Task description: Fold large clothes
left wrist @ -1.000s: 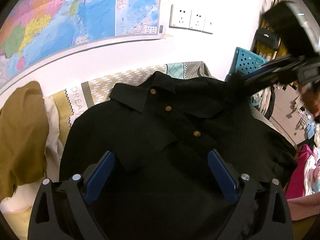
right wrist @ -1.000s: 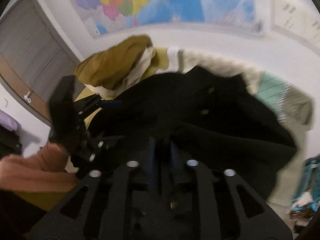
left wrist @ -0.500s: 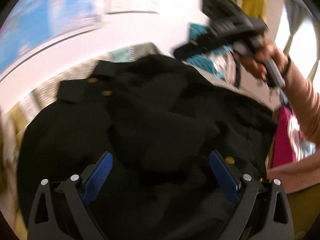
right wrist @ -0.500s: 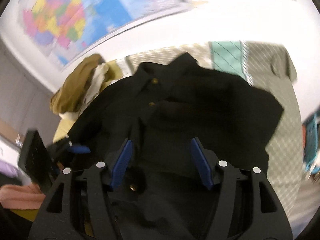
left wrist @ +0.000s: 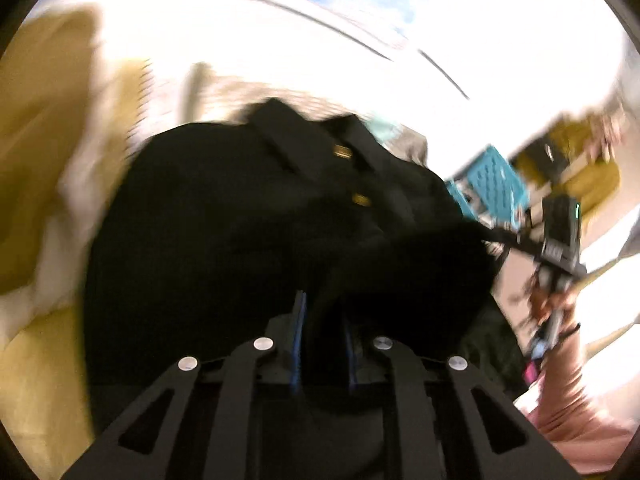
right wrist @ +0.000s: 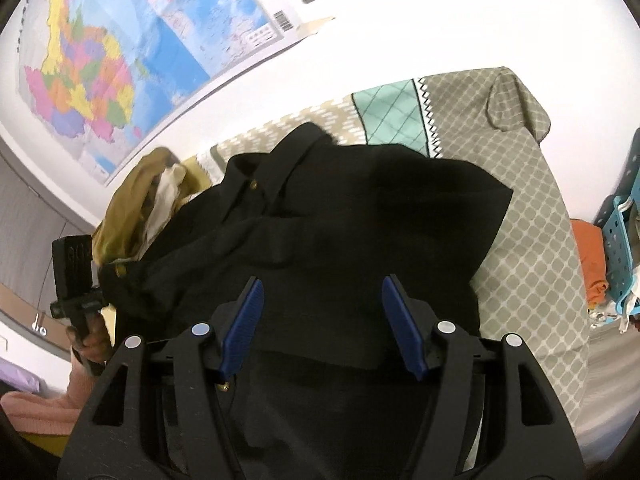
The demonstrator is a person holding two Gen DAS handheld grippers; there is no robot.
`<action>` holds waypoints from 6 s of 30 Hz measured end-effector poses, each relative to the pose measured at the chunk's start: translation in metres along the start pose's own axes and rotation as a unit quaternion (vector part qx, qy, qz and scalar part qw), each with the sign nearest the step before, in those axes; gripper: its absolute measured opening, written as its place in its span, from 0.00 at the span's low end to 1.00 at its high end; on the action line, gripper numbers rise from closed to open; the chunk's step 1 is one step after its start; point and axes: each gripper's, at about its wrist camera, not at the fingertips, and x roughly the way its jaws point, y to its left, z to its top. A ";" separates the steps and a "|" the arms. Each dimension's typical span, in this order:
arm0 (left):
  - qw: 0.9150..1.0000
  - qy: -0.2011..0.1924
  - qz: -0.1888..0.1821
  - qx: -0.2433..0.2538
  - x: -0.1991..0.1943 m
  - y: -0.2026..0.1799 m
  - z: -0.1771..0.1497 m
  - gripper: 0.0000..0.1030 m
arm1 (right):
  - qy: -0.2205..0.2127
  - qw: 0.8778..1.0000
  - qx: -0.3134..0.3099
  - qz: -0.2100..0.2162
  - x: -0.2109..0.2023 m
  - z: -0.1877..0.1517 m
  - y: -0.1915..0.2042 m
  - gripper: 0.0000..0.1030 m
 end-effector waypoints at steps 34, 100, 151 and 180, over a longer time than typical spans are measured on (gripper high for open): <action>0.969 -0.028 0.215 0.117 -0.093 0.014 -0.109 0.81 | 0.103 0.961 -0.206 0.155 0.094 -0.056 0.194 0.71; 0.977 -0.009 0.187 0.104 -0.004 0.008 0.041 0.60 | 0.063 0.995 -0.076 -0.005 0.048 -0.019 0.059 0.87; 0.972 -0.047 0.178 0.147 0.007 -0.033 0.003 0.82 | -0.049 0.994 -0.039 -0.089 -0.006 -0.009 -0.004 0.33; 0.991 0.013 0.133 0.028 -0.056 -0.015 -0.164 0.86 | -0.030 0.996 0.086 0.016 -0.088 -0.155 -0.073 0.78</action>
